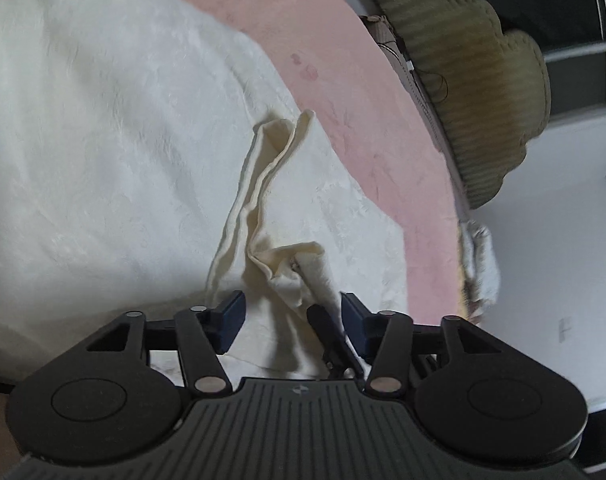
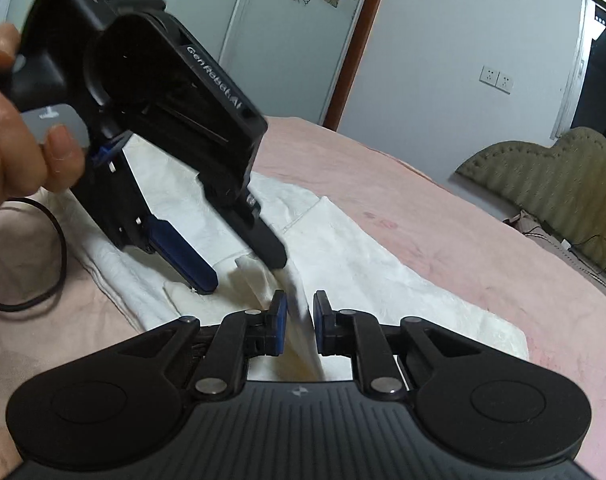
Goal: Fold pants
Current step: 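Open the right tool and grasp the trouser fold with the left tool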
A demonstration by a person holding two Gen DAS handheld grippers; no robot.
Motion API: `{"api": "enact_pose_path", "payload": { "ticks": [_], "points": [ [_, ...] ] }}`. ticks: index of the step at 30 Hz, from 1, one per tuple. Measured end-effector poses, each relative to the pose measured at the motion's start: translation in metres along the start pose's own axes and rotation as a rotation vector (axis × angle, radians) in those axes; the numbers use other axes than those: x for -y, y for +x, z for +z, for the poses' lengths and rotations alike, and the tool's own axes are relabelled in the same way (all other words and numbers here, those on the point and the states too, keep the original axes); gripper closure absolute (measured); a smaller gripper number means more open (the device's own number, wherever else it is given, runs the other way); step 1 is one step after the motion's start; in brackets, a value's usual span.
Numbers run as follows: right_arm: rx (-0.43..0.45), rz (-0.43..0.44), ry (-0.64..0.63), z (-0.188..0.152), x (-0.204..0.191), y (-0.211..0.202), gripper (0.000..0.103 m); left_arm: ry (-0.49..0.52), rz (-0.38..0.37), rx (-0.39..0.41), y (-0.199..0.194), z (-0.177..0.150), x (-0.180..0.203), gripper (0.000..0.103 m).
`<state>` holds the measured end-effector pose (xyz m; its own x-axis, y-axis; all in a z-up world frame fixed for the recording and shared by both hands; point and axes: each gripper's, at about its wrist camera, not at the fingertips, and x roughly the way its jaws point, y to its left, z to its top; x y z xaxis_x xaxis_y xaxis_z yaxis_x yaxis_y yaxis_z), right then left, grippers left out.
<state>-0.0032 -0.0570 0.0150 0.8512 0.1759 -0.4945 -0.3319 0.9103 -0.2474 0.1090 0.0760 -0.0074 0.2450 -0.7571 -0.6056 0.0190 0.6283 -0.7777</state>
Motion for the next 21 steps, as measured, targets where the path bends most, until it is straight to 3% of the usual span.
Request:
{"api": "enact_pose_path", "payload": {
  "ticks": [5,6,7,10,13,16,20,21],
  "points": [
    [0.015,0.102,-0.023,-0.002,0.001,-0.008,0.089,-0.110,-0.047,0.002,0.009,0.006,-0.012,0.047],
    [0.031,0.134,0.026,-0.001,0.008,-0.013,0.089,-0.109,-0.044,0.001,0.009,0.007,-0.013,0.057],
    [0.045,0.155,0.088,0.000,0.017,-0.016,0.089,-0.099,-0.035,-0.004,0.010,0.007,-0.013,0.074],
    [0.068,0.188,0.285,-0.001,0.050,-0.014,0.089,-0.079,-0.011,-0.004,0.010,0.005,-0.015,0.090],
    [-0.008,0.120,0.344,-0.006,0.061,0.004,0.089,-0.059,-0.012,0.021,0.004,0.001,-0.014,0.091],
    [-0.041,0.121,0.294,-0.009,0.048,0.012,0.089,-0.004,0.001,0.048,-0.008,-0.003,-0.010,0.091],
    [-0.075,0.087,0.180,-0.010,0.032,0.025,0.089,0.024,0.052,0.018,-0.002,-0.008,-0.013,0.090],
    [-0.076,0.084,0.175,-0.011,0.032,0.024,0.089,0.017,0.046,0.020,-0.002,-0.009,-0.016,0.081]
  ]
}}
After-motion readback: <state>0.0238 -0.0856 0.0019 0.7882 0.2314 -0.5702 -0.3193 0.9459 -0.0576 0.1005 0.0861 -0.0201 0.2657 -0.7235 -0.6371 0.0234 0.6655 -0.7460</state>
